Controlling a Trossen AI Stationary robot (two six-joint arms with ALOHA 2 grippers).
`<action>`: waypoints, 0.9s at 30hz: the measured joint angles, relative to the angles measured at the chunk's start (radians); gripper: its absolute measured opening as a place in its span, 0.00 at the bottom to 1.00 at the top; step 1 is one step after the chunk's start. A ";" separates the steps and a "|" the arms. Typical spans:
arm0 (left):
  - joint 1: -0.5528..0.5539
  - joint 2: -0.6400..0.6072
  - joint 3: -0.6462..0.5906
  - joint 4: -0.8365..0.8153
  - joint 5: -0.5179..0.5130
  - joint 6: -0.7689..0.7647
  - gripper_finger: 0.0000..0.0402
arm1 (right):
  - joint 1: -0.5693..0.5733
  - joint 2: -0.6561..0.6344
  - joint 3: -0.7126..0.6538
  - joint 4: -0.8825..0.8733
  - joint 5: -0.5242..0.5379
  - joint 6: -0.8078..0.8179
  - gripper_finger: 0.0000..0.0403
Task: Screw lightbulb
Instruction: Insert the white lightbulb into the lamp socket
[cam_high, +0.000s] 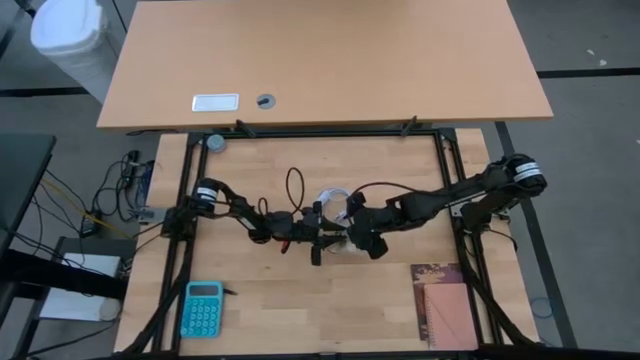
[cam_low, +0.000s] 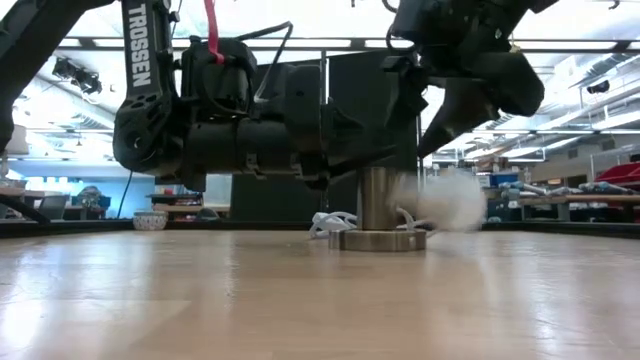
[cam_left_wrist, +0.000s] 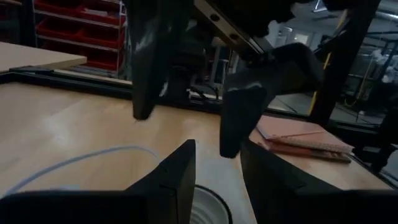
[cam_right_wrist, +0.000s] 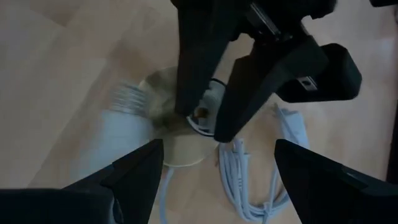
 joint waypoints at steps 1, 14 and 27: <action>0.000 0.000 0.000 0.000 -0.001 0.000 0.33 | -0.003 0.003 0.000 0.001 0.000 0.005 0.76; -0.066 -0.046 -0.024 -0.146 0.129 -0.076 0.33 | 0.023 -0.258 -0.263 -0.011 0.290 0.627 0.76; -0.038 -0.047 -0.066 0.017 0.027 -0.292 0.33 | 0.121 -0.390 -0.513 0.341 0.243 1.025 0.76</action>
